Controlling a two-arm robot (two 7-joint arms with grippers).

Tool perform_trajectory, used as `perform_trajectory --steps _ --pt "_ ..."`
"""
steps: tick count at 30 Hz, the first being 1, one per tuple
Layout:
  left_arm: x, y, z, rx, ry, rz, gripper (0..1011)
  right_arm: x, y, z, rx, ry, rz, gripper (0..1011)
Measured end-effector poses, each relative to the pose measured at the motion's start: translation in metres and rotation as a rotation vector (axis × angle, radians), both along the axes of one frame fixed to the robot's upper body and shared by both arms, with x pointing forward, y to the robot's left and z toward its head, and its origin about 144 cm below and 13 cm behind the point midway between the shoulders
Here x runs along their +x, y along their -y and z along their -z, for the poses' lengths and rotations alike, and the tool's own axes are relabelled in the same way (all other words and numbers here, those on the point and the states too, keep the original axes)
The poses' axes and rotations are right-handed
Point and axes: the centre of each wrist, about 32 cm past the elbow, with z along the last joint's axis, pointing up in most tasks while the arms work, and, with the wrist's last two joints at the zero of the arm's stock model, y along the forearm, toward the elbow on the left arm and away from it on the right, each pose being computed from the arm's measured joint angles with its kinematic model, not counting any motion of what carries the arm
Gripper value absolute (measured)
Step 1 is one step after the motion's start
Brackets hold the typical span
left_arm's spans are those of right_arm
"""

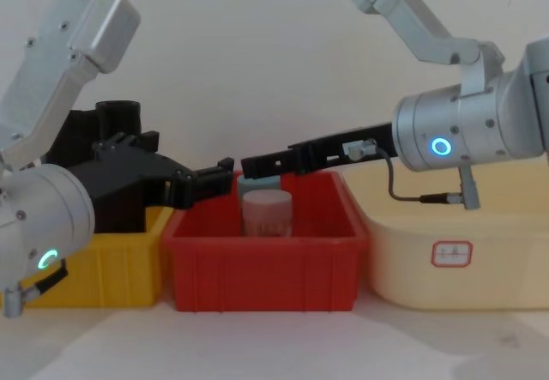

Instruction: Pick up the garbage bag with the one hand and transfer it to the other hand.

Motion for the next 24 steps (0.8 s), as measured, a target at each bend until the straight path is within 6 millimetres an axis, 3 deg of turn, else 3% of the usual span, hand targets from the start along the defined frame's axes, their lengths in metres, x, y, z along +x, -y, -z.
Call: perform_trajectory --steps 24 --pt "0.0 0.0 0.0 0.0 0.0 0.0 1001 0.01 -0.009 0.007 -0.03 -0.044 -0.031 1000"
